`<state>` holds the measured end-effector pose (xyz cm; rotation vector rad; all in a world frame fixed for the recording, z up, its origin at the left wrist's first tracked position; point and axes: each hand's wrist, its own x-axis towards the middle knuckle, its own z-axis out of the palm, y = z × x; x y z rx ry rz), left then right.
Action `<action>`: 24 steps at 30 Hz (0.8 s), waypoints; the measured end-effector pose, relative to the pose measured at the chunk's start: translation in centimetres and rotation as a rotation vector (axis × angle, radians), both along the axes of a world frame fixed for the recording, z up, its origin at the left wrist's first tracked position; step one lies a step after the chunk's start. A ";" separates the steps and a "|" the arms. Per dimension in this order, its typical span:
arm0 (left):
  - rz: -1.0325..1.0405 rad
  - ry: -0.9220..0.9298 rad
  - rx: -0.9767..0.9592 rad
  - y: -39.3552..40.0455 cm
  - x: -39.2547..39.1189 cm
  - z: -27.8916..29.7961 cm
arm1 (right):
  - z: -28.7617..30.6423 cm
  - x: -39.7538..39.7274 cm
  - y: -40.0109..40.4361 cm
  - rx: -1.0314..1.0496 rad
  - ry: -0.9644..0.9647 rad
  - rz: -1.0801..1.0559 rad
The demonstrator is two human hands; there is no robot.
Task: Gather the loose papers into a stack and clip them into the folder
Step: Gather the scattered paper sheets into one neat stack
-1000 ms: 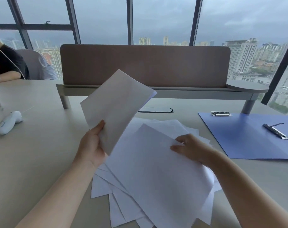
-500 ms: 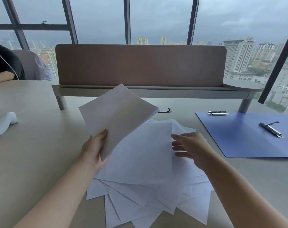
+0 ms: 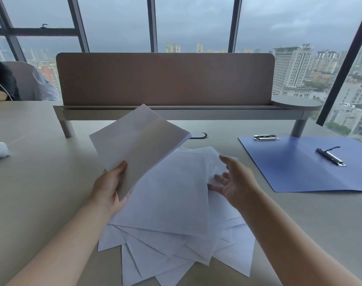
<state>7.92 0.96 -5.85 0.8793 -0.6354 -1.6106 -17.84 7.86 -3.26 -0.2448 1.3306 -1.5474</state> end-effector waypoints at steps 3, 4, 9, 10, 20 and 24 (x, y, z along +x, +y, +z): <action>-0.008 -0.001 -0.002 0.1 -0.1 -0.1 | -0.3 0.6 0.0 0.008 -0.022 0.055; -0.010 0.000 0.000 0.0 -0.1 -0.2 | -0.5 0.8 0.0 0.013 -0.018 0.069; -0.046 -0.011 -0.001 0.1 0.0 -0.2 | -1.5 2.2 0.6 0.052 0.216 0.294; -0.071 -0.026 0.002 0.2 -0.1 -0.2 | -1.8 2.5 0.7 0.047 0.319 0.352; -0.081 -0.255 -0.097 0.5 1.6 1.8 | -0.8 -0.5 0.8 -0.043 0.720 0.379; -0.132 -0.318 -0.153 1.1 1.1 1.9 | -0.8 -1.1 0.6 -0.115 0.636 0.361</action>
